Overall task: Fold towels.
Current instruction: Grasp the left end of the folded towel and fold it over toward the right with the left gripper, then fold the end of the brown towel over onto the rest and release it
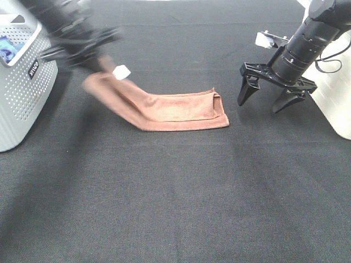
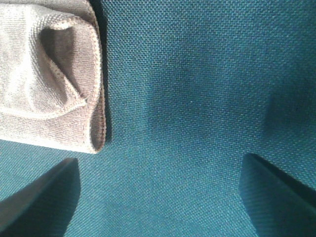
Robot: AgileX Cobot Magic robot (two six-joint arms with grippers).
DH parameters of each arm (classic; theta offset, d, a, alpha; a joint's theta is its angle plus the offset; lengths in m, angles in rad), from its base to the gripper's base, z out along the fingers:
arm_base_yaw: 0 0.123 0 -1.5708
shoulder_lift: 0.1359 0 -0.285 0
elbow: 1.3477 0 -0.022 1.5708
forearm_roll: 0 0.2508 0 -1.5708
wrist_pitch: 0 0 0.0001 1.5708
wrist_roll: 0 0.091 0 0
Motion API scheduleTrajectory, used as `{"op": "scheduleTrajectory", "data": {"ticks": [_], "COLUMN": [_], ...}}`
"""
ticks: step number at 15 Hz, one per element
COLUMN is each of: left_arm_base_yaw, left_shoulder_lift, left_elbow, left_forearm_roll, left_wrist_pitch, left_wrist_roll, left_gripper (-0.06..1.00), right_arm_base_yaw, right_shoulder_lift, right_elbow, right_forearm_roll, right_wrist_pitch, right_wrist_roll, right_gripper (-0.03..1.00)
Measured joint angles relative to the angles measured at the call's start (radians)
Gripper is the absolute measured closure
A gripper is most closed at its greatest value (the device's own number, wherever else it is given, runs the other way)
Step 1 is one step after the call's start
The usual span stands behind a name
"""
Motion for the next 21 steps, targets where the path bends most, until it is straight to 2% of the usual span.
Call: {"op": "scheduleTrajectory", "data": {"ticks": [2,4,6,10,13,16,17,19,21], "left_arm_base_yaw": [-0.083,-0.173,-0.216,-0.240,-0.241,-0.257,-0.264,-0.272,-0.261], "left_shoulder_lift": [0.030,0.111,0.194,0.304,0.362,0.366,0.366,0.366,0.355], "left_elbow": [-0.054,-0.132,-0.228,-0.345,-0.384,-0.385,-0.385,-0.385,-0.385], "left_forearm_roll": [-0.046,-0.095,-0.108,-0.118,-0.199,-0.288,-0.331,-0.381,-0.362], "left_wrist_pitch": [0.003,-0.061,-0.085,-0.103,-0.119,-0.224,-0.268,-0.293,-0.285], "left_wrist_roll": [-0.013,-0.045,-0.084,-0.152,-0.182,-0.182,-0.181,-0.149,-0.070], "left_gripper": [0.91,0.91,0.91,0.91,0.77,0.62,0.58,0.55,0.55], "right_arm_base_yaw": [0.000,0.000,0.000,0.000,0.000,0.000,0.000,0.000,0.000], "right_shoulder_lift": [0.000,0.000,0.000,0.000,0.000,0.000,0.000,0.000,-0.003], "right_elbow": [0.000,0.000,0.000,0.000,0.000,0.000,0.000,0.000,0.000], "right_forearm_roll": [0.000,0.003,0.004,0.004,0.012,0.040,0.045,0.057,0.090], "right_wrist_pitch": [0.000,0.000,0.000,0.013,0.016,0.016,0.016,0.016,0.017], "right_wrist_roll": [0.000,0.000,0.003,0.016,0.016,0.016,0.016,0.016,0.003], "right_gripper": [0.14,0.14,0.14,0.14,0.14,0.14,0.14,0.14,0.14]}}
